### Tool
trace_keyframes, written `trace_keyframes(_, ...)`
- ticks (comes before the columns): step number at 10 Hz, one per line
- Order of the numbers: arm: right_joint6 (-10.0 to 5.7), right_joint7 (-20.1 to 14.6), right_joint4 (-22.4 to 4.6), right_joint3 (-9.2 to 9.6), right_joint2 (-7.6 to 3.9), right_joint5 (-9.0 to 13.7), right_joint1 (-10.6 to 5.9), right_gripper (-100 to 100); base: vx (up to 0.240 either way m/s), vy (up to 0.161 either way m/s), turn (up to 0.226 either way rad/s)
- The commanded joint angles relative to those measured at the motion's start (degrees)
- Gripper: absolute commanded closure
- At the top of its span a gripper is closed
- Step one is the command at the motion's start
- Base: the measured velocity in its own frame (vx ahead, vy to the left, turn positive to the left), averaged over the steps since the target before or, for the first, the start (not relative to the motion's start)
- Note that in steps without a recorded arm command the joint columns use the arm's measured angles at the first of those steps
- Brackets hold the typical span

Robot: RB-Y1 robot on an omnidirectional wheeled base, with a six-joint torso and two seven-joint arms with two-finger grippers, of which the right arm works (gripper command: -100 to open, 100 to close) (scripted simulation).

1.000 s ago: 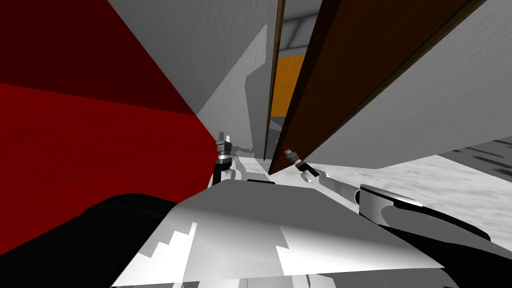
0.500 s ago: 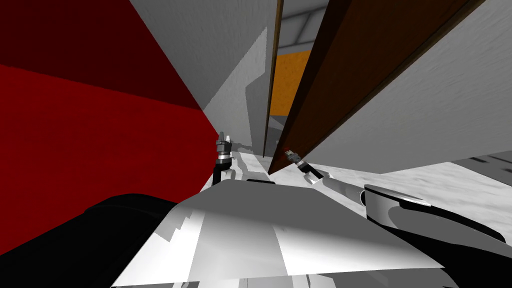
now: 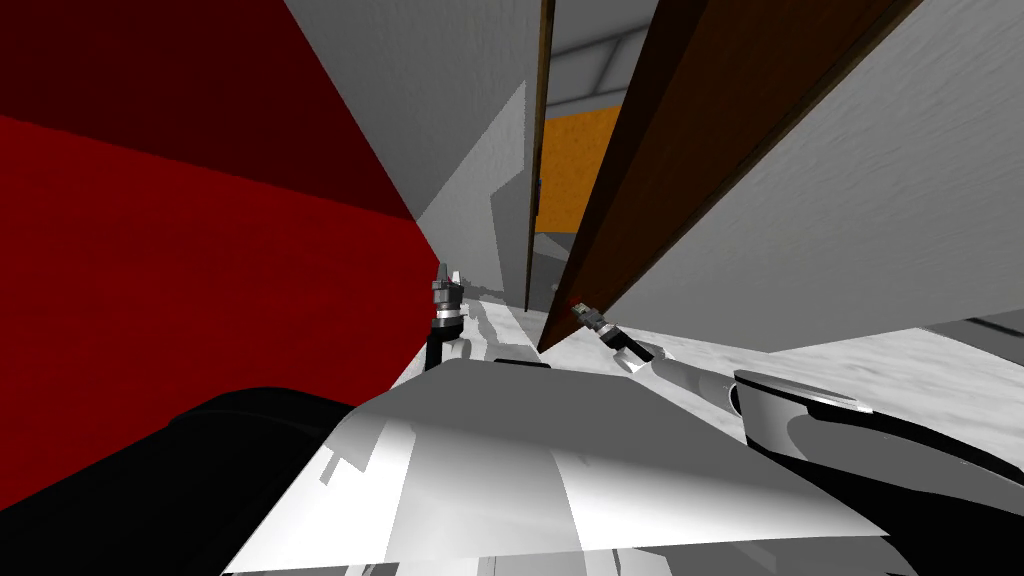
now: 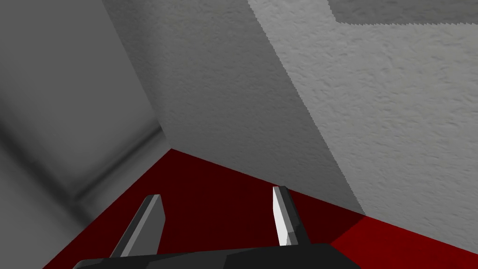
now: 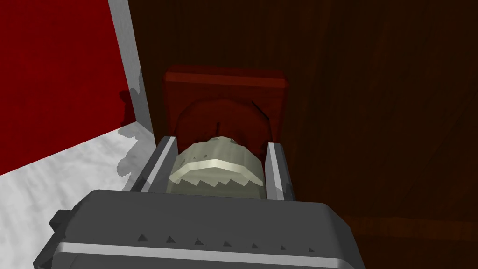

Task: Pull the door open

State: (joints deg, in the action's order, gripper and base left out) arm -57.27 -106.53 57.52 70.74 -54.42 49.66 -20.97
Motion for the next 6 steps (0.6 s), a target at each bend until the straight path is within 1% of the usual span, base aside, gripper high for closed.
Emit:
trace_keyframes(1,-1.29,-0.8,-0.7,0.8,-0.17,-0.3,-0.22,100,-0.175,-0.162,0.208)
trace_keyframes(6,-5.51,-3.1,-2.7,3.63,-1.29,-1.2,-0.61,100,-0.18,-0.188,0.165)
